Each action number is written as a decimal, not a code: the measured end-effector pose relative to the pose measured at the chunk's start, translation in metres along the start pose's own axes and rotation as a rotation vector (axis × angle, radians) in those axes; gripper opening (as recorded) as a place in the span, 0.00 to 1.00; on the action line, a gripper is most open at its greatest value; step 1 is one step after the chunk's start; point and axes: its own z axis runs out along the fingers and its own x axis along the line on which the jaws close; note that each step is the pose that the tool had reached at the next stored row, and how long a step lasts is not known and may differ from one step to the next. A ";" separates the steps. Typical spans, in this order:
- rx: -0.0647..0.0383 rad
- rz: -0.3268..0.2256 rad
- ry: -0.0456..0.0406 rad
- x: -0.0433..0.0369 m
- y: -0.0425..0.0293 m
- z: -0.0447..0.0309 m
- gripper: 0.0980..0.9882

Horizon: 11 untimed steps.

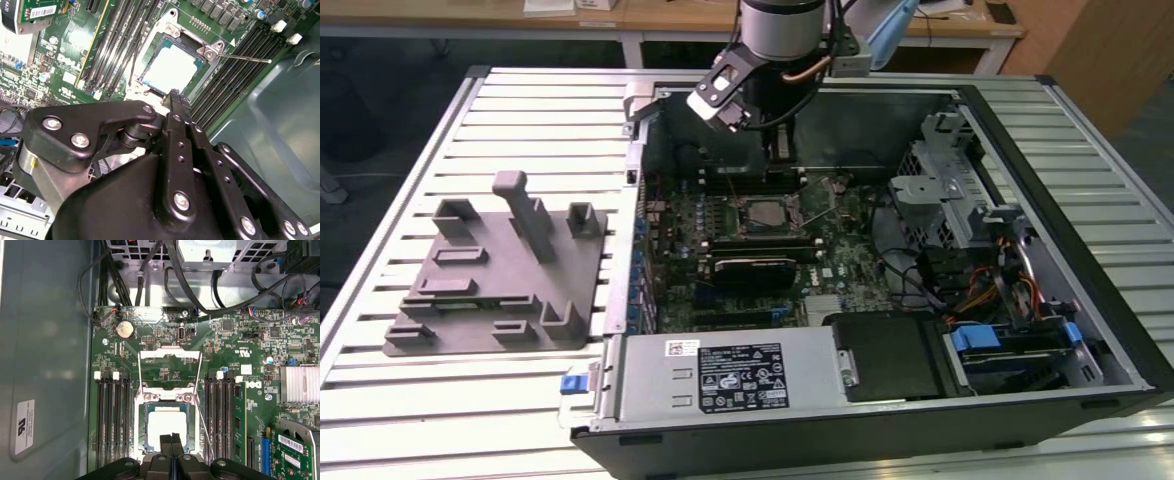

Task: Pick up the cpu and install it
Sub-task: 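Close the cpu cover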

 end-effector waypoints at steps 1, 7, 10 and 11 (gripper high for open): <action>0.000 0.000 -0.0001 0.0000 0.0005 0.0000 0.01; 0.000 0.000 -0.0001 0.0000 0.0063 0.0004 0.01; 0.000 0.000 0.0000 0.0000 0.0102 0.0006 0.01; 0.000 0.000 0.0000 0.0000 0.0115 0.0007 0.01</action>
